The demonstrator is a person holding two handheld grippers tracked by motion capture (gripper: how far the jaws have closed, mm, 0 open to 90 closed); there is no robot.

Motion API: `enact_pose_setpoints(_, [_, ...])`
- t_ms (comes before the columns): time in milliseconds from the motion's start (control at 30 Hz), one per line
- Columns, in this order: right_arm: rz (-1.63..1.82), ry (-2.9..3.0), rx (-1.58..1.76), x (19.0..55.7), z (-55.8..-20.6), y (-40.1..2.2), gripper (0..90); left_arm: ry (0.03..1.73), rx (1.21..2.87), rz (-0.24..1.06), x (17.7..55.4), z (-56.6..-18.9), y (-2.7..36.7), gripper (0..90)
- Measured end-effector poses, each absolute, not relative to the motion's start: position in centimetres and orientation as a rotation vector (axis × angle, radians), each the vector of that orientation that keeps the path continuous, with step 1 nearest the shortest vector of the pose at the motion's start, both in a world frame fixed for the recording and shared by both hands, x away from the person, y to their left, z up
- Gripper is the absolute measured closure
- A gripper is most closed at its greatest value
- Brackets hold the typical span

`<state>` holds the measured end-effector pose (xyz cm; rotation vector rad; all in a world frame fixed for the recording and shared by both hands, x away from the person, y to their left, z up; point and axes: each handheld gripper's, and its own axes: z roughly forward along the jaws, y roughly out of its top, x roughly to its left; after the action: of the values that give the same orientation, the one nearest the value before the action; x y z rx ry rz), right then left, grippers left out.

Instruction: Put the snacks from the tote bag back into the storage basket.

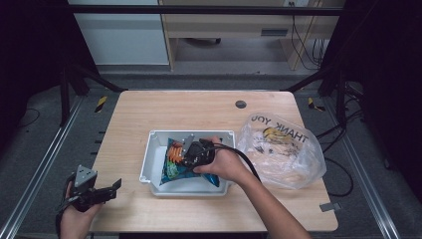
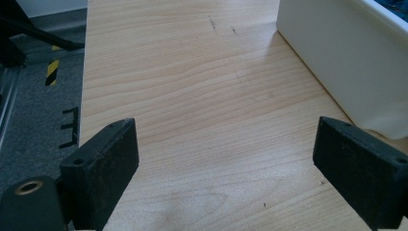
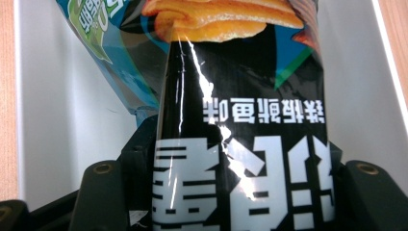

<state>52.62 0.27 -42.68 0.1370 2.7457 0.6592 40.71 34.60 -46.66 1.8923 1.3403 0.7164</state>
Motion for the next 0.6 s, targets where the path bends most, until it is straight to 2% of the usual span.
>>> enact_pose_setpoints(333, [0.671,2.742,0.151,52.72,-42.77,0.38,31.9,1.342,1.901,0.720,40.69,-46.65,34.67,8.3])
enact_pose_setpoints(600, [0.676,2.750,0.177,52.73,-42.84,0.59,19.0,1.344,1.902,0.716,40.69,-46.68,34.68,8.3])
